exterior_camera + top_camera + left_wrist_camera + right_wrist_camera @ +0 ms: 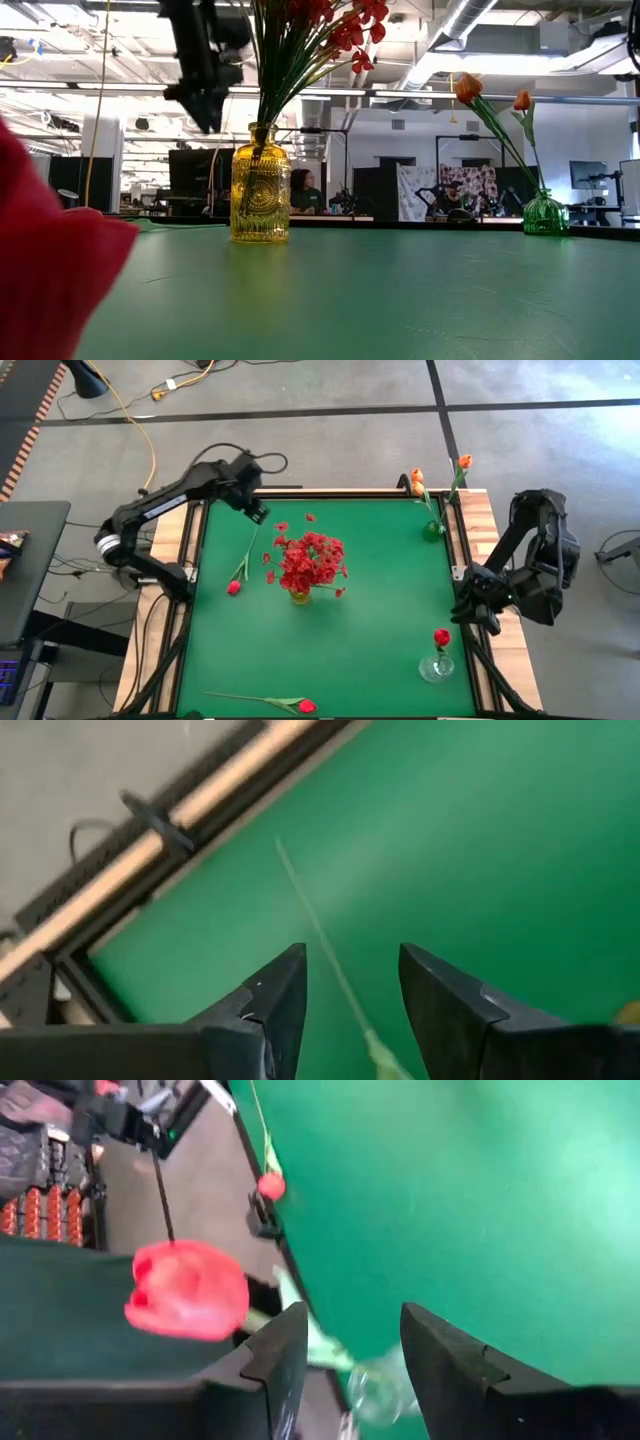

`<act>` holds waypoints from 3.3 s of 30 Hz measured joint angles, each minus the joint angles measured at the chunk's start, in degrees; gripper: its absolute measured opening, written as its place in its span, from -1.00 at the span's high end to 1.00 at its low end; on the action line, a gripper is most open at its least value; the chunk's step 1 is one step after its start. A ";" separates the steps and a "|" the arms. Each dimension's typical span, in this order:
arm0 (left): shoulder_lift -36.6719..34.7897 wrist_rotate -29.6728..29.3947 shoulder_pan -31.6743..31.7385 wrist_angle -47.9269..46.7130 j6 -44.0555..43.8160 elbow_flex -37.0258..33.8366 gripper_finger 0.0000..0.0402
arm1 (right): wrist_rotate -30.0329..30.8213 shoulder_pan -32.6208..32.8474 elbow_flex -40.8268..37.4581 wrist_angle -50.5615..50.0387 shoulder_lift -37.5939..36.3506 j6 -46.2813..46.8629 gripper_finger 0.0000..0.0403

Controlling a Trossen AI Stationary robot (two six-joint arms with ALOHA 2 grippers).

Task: Sort flowers into vase by color
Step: Put the top red flower into the transparent vase

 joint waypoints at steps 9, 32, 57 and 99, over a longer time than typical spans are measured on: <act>5.79 5.13 3.94 3.33 0.78 -11.47 -0.01 | 2.61 -6.53 0.00 -0.04 -0.69 -10.15 0.07; 5.66 3.12 -5.59 24.42 -11.89 -33.47 -0.09 | 2.52 -11.33 0.00 -1.46 -1.52 -16.11 0.07; 2.66 3.23 -2.26 23.23 -6.97 -27.33 1.00 | 2.53 -11.32 0.00 -1.33 -1.50 -18.07 0.08; 10.06 43.16 -18.76 75.98 -57.34 21.36 1.00 | 34.31 -41.30 0.02 53.22 8.47 -174.46 0.08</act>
